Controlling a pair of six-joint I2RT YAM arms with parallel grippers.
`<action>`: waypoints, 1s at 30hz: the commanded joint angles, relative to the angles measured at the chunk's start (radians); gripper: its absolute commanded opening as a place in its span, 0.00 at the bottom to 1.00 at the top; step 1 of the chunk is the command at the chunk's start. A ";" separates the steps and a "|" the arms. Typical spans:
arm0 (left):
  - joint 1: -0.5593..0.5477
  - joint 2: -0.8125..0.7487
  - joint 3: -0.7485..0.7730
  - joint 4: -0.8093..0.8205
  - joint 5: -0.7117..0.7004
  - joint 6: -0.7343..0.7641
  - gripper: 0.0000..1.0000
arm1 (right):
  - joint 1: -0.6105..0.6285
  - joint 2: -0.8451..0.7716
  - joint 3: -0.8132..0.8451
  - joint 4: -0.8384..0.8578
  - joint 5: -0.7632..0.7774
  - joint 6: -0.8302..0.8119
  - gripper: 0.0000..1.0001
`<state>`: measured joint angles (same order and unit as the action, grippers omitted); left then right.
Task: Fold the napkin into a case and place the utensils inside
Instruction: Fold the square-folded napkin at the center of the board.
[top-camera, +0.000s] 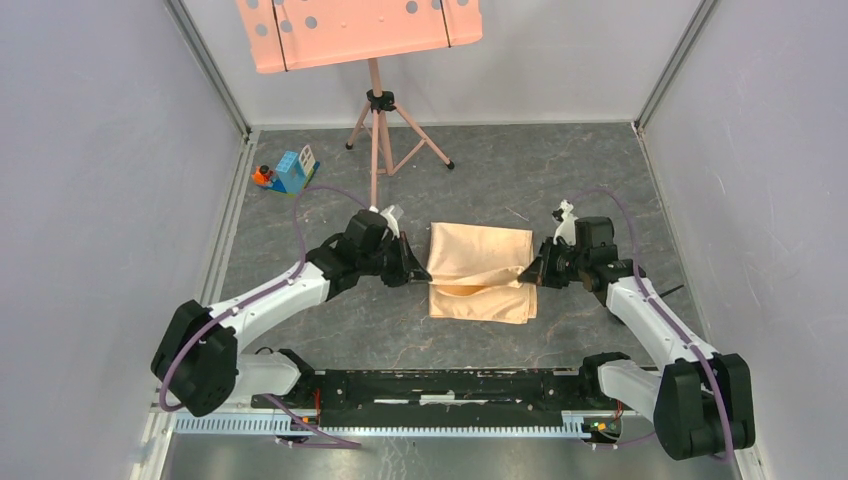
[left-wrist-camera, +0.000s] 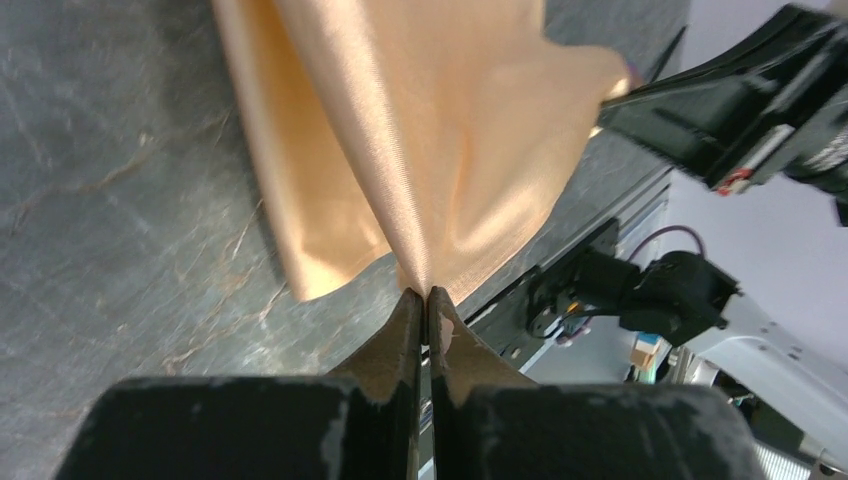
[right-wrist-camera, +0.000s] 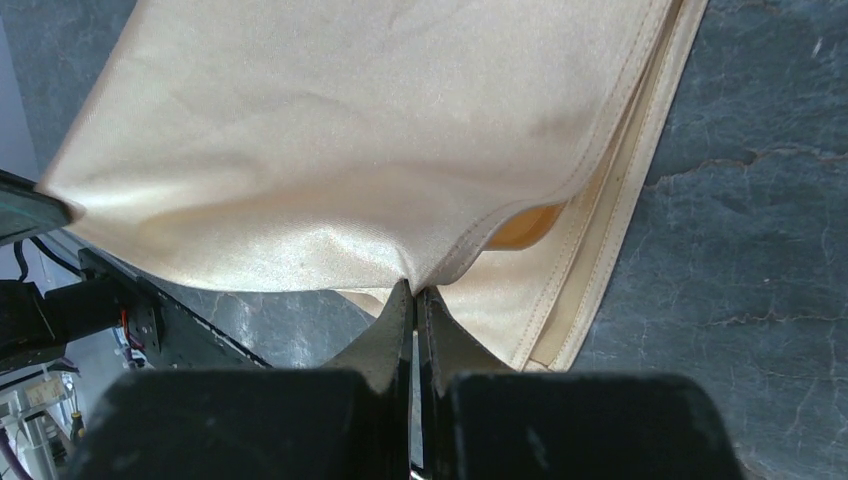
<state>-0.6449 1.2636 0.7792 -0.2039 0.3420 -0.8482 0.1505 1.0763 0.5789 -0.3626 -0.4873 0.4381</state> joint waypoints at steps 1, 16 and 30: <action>-0.016 0.002 -0.079 0.060 0.020 -0.031 0.02 | 0.007 -0.004 -0.022 -0.001 -0.007 -0.031 0.00; -0.080 0.077 -0.167 0.148 0.048 -0.078 0.05 | 0.009 0.010 -0.022 -0.052 0.044 -0.076 0.00; -0.104 0.064 -0.161 0.161 0.057 -0.097 0.06 | 0.008 -0.024 0.107 -0.159 0.115 -0.108 0.00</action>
<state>-0.7387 1.3586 0.6147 -0.0677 0.3870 -0.9108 0.1574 1.0794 0.6277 -0.4973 -0.4248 0.3611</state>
